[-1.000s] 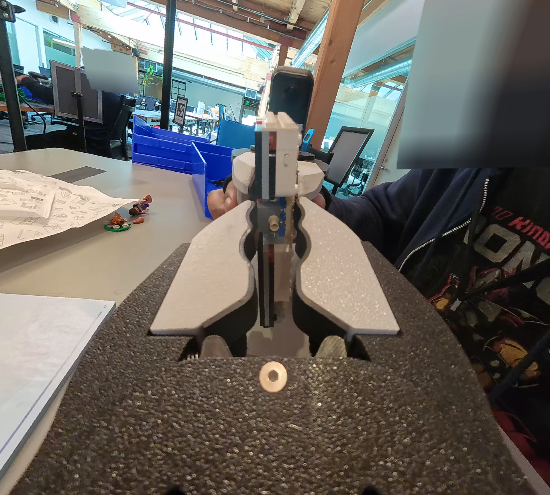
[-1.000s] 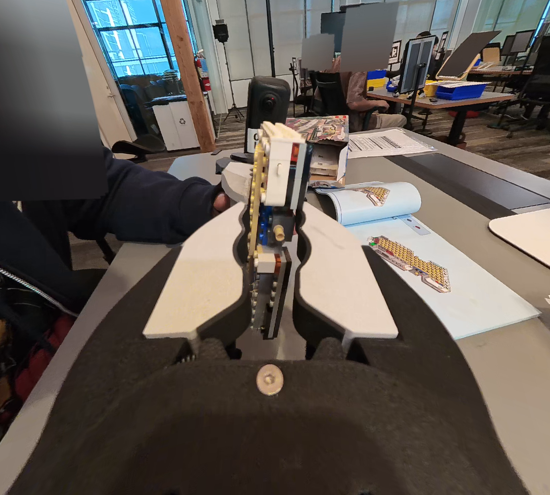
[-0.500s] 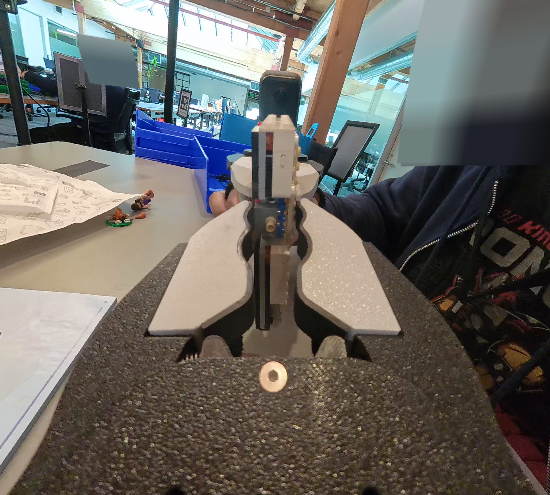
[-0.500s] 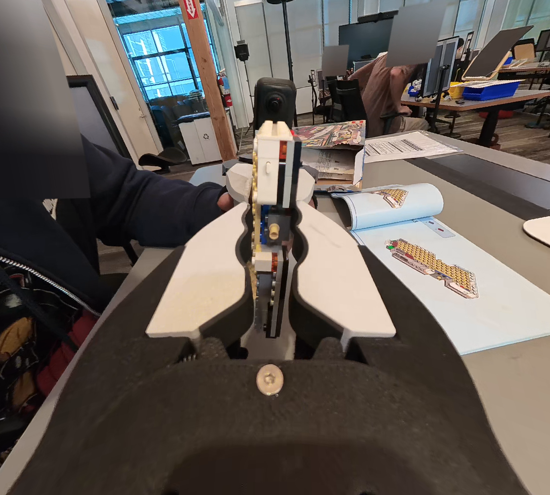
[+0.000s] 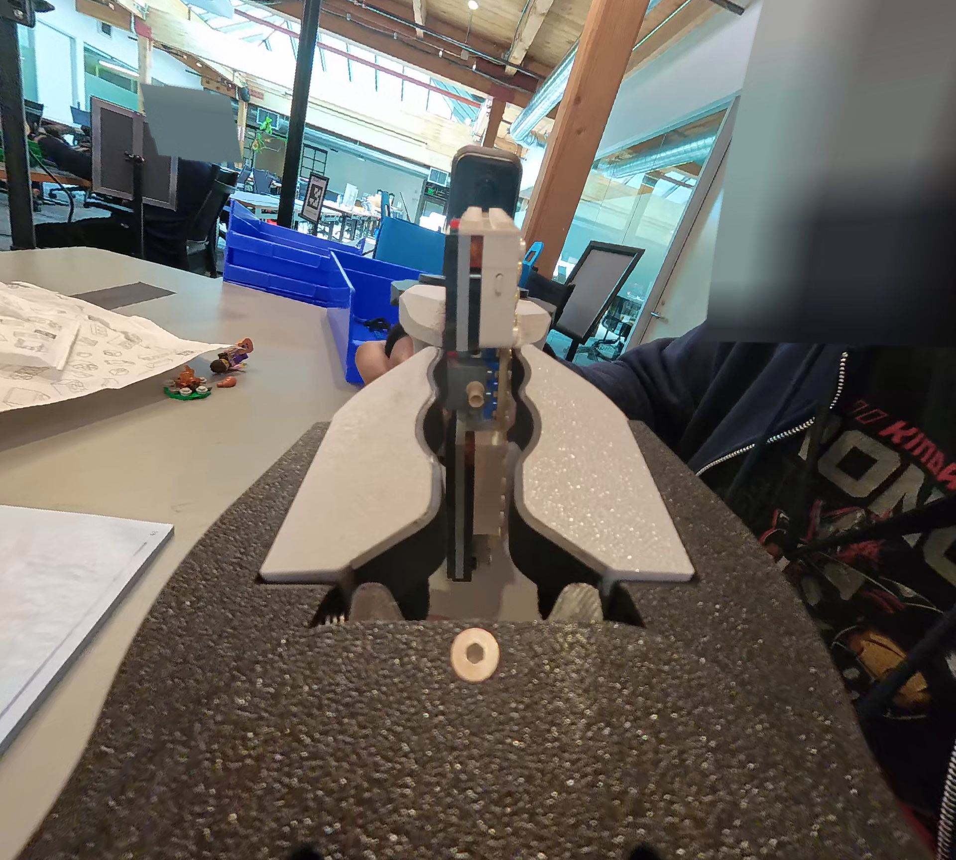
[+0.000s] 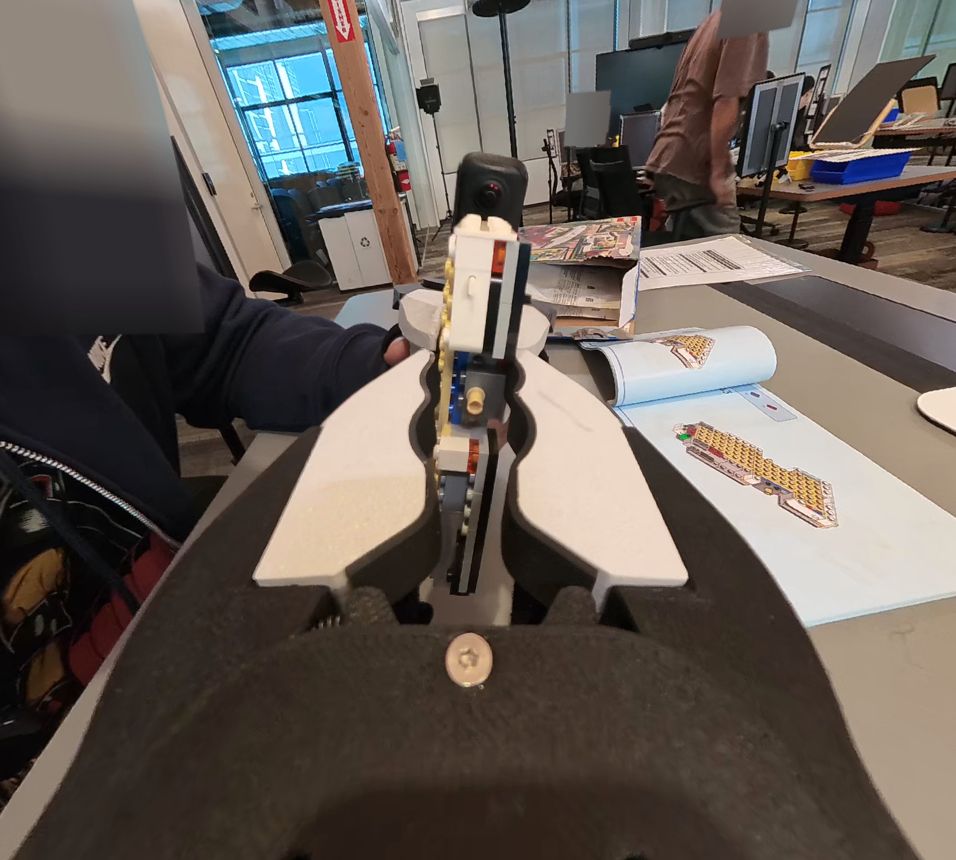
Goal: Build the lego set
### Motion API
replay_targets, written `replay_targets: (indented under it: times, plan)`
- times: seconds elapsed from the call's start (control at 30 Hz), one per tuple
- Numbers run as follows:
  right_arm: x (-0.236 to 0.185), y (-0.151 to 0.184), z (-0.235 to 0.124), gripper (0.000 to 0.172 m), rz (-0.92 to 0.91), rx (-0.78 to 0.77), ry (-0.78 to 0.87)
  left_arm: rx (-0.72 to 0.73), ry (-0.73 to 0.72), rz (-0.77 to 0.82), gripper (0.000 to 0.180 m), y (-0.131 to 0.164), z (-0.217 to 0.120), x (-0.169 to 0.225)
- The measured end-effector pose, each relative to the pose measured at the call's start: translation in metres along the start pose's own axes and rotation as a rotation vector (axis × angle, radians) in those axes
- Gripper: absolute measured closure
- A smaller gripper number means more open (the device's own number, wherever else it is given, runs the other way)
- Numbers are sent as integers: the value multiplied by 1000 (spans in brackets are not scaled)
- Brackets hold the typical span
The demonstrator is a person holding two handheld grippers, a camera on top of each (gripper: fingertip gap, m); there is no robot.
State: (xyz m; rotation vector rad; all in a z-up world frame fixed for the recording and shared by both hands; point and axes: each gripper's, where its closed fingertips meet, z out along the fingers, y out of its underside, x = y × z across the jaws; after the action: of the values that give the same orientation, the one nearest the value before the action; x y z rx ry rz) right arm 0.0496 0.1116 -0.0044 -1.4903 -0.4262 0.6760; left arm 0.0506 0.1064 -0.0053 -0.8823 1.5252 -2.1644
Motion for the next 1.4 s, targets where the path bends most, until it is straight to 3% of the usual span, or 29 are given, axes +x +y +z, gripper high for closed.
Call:
replay_targets:
  times: [0.6, 1.4]
  plan:
    - [3, 5, 0, 148, -82, -38, 45, -91, -56, 75, 153, 8, -1, -6]
    - [1, 3, -1, 148, -25, 25, -12, -150, -76, 62, 148, 18, 2, -7]
